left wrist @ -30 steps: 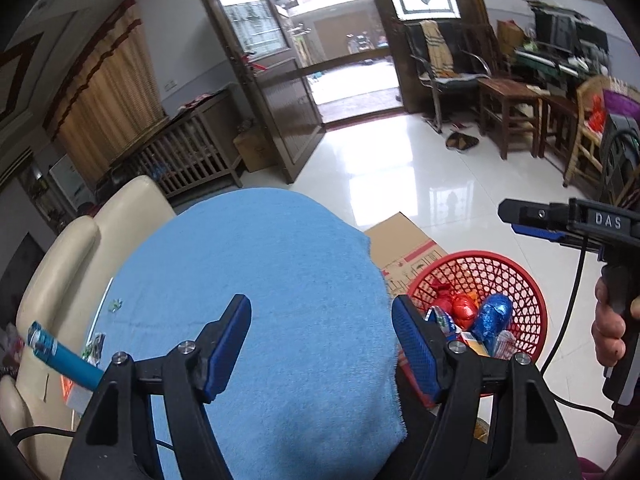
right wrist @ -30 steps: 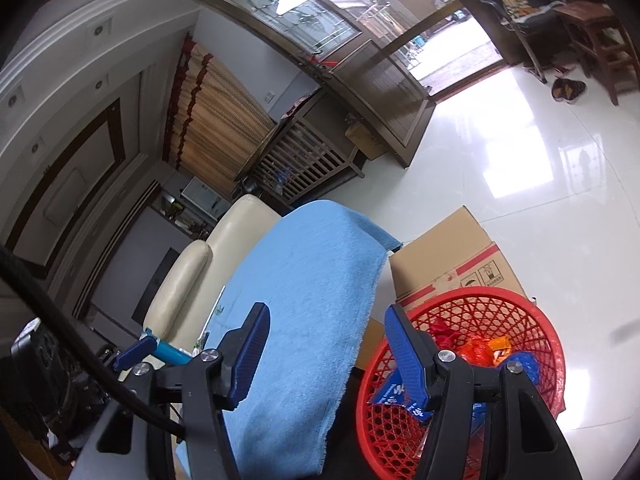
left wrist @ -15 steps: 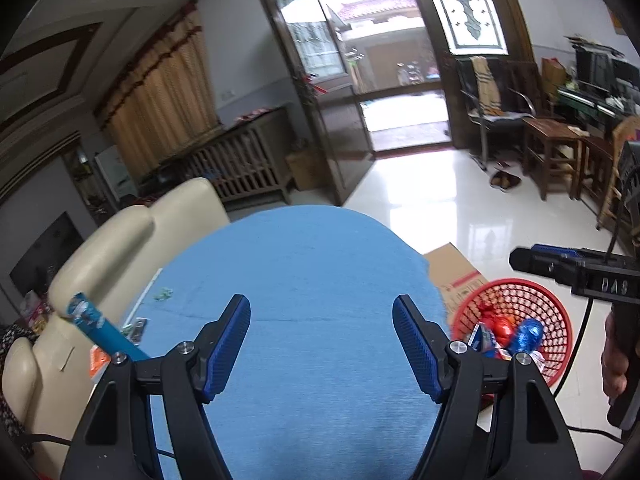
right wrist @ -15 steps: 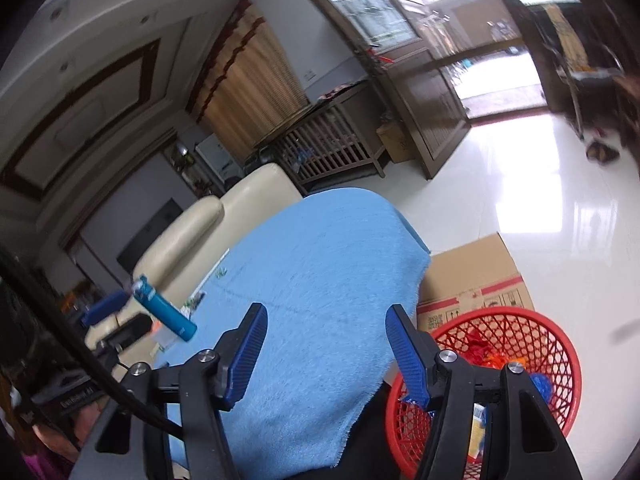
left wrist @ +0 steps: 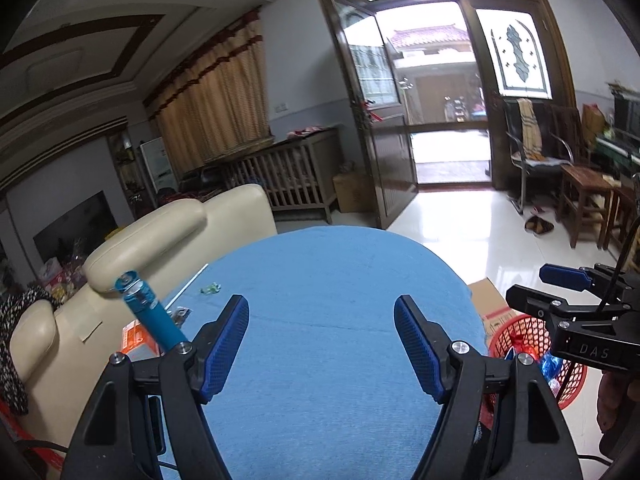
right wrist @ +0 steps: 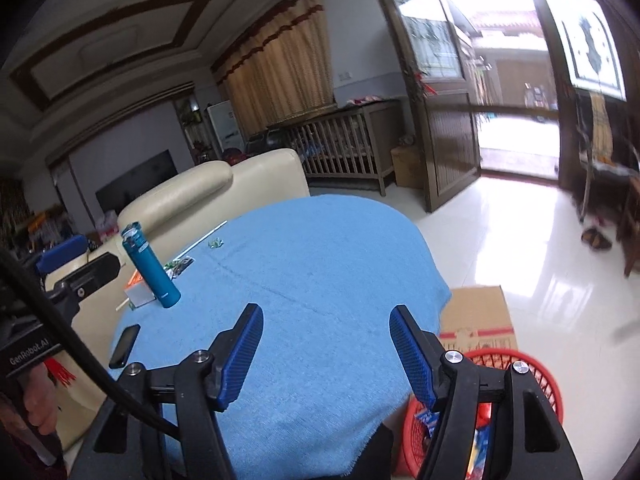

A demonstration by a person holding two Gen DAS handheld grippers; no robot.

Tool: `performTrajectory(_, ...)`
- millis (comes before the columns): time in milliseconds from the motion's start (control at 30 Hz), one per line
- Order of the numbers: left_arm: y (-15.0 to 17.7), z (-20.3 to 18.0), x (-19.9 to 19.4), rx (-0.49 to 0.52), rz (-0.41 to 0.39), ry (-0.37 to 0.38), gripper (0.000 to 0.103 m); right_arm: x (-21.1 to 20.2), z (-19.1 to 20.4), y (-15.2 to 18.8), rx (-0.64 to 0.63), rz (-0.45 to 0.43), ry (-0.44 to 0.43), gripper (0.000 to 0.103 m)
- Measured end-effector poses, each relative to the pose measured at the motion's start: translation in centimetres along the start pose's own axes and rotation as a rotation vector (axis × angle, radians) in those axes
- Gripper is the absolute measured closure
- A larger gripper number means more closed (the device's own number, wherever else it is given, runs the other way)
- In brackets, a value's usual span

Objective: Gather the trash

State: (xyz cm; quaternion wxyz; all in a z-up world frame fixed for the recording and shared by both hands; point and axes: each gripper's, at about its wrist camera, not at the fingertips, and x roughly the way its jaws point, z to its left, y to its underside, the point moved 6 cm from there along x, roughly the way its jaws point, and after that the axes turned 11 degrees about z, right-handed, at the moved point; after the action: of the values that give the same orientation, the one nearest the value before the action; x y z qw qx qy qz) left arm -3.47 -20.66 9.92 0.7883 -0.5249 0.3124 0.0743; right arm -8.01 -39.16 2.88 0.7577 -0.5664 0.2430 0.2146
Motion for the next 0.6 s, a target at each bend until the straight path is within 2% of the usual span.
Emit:
performTrajectory(233,0.8,4.3,-1.3,-0.07,-0.029,-0.035,0.027,-1.2,4.7,-2.6,-0.053,-0.052,0.016,0.031)
performTrajectory(567,2.3,10.5,-3.5,-0.175,-0.076,-0.099,0.026,-1.6,12.5,-4.1,-0.171,-0.077,0.0,0.031)
performTrajectory(600,2.5,11.1,-3.7,-0.187,-0.082,-0.106,0.022,-1.8,13.3,-4.1,-0.184,-0.082,-0.004,0.031)
